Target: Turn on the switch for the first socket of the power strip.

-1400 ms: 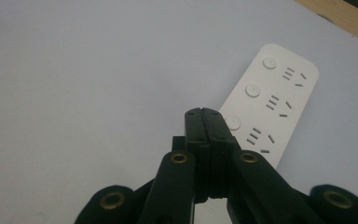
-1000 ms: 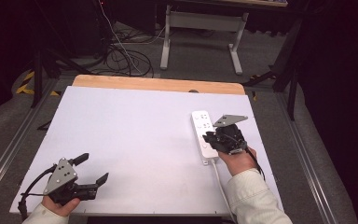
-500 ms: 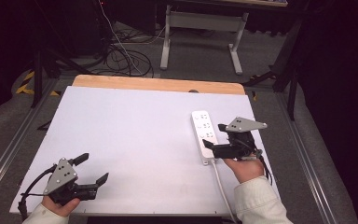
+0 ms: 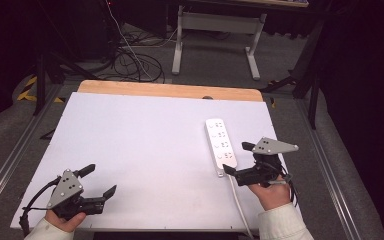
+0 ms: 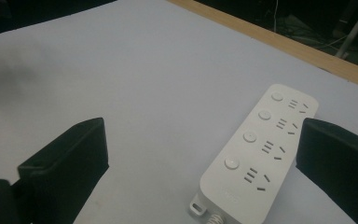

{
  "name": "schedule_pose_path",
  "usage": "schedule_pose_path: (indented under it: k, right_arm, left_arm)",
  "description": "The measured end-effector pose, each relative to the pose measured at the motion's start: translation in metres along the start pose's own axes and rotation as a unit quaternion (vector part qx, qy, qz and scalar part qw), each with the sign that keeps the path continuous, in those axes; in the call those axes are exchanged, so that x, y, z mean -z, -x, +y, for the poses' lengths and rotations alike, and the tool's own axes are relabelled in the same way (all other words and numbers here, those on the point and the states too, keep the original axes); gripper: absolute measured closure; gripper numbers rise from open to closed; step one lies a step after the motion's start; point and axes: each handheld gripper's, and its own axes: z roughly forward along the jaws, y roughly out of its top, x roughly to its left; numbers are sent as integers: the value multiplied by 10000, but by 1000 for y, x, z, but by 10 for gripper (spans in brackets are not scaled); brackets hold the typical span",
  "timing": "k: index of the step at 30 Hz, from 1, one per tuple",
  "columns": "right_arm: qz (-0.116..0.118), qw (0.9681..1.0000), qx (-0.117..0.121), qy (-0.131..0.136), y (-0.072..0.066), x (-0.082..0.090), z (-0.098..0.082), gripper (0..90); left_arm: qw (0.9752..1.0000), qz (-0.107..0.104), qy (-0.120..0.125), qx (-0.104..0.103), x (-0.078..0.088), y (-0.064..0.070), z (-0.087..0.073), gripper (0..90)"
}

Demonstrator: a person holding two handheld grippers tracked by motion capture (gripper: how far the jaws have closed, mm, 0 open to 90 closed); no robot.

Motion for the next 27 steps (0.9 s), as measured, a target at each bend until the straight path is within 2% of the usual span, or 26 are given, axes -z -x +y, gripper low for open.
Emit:
schedule_pose_path:
  k: [4, 13, 22, 27]
  right_arm:
    - [18, 9998, -17, 216, 0, 6, -11, 16]
    - [95, 9993, 58, 347, -5, 7, -39, 4]
    - [150, 9988, -97, 464, -7, 9, -64, 2]
    - [162, 9988, -156, 436, -8, 8, -75, 2]
  left_arm:
    - [10000, 5, 1, 12, 0, 0, 0, 114]
    - [10000, -1, -4, 17, 0, 1, 0, 113]
    - [10000, -11, 7, 4, 1, 1, 0, 113]
    - [10000, -18, 18, 3, 1, 1, 0, 113]
